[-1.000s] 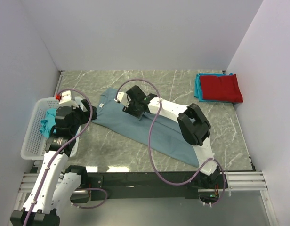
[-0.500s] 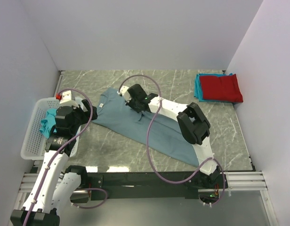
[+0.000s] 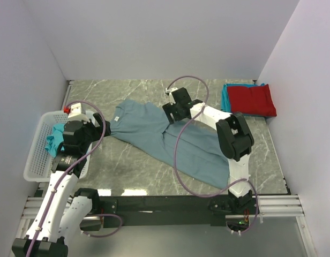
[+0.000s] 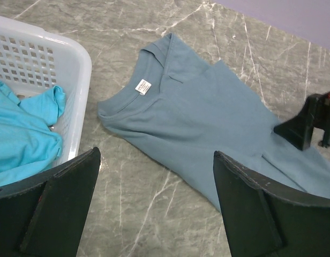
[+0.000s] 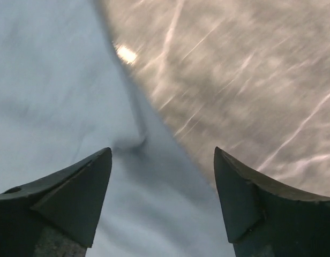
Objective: Fold and stack the t-shirts
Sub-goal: Fold the tshirt
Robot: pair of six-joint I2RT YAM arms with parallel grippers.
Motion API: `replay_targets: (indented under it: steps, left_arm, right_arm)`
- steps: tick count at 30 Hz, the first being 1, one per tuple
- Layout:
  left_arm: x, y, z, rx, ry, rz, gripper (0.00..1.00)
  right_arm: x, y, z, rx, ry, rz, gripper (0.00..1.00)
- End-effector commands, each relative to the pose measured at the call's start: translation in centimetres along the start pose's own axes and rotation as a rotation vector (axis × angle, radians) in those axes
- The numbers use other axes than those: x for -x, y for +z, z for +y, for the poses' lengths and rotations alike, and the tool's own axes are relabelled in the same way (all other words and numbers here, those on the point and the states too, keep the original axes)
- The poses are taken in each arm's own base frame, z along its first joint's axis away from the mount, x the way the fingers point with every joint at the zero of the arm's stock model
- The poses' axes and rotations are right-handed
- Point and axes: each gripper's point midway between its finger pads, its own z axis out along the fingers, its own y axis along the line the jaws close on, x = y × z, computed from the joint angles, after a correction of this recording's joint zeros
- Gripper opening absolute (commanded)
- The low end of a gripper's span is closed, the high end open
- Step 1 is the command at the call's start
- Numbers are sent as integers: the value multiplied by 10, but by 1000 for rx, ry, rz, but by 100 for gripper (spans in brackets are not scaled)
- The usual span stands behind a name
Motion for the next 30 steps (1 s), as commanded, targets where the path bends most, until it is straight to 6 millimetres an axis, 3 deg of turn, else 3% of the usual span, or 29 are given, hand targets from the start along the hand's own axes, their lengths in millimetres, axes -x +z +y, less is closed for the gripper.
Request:
replay_targets:
  steps: [1,6,8,9,11,12,13,15,16,17,19,20,22,23,26,30]
  left_arm:
    - [6,2,-4,-22,14,-19,91]
    - [-2,5,-10,-61,-1,7,92]
    - [-19,11,-18,-103,-51,67,92]
    - [-34,19,-18,-99,-83,129,91]
    - [-53,28,-21,-80,-204,213,88]
    - [-71,36,-22,-76,-246,289,87]
    - [-77,41,-25,-78,-282,313,84]
    - [-95,55,-17,-4,-377,369,77]
    - [-95,61,-14,26,-400,360,76]
    - [-101,69,-9,71,-429,370,75]
    - [-94,82,0,139,-451,324,75]
    - [-99,90,1,158,-468,345,73]
    - [-83,104,6,211,-475,292,72]
    - [-90,111,13,255,-472,308,70]
    - [-85,129,28,371,-465,285,66]
    - [-88,136,47,500,-430,298,62]
  right_arm:
    - [34,-45,25,103,-20,-127,84]
    - [49,-68,8,129,-139,-191,87]
    - [44,-78,-1,149,-243,-198,88]
    - [55,-97,-8,175,-265,-263,88]
    - [58,-111,-17,186,-319,-328,88]
    - [47,-111,-21,188,-310,-330,89]
    - [56,-122,-33,175,-256,-392,89]
    - [49,-115,-36,242,-219,-376,93]
    - [27,-113,-31,325,-211,-285,86]
    - [26,-113,-30,349,-214,-260,76]
    - [18,-114,-26,360,-220,-263,74]
    - [3,-111,-23,367,-219,-255,74]
    - [9,-121,-20,379,-233,-288,74]
    - [15,-125,-22,376,-232,-295,74]
    - [13,-128,-21,393,-216,-278,73]
    - [15,-134,-23,393,-217,-299,73]
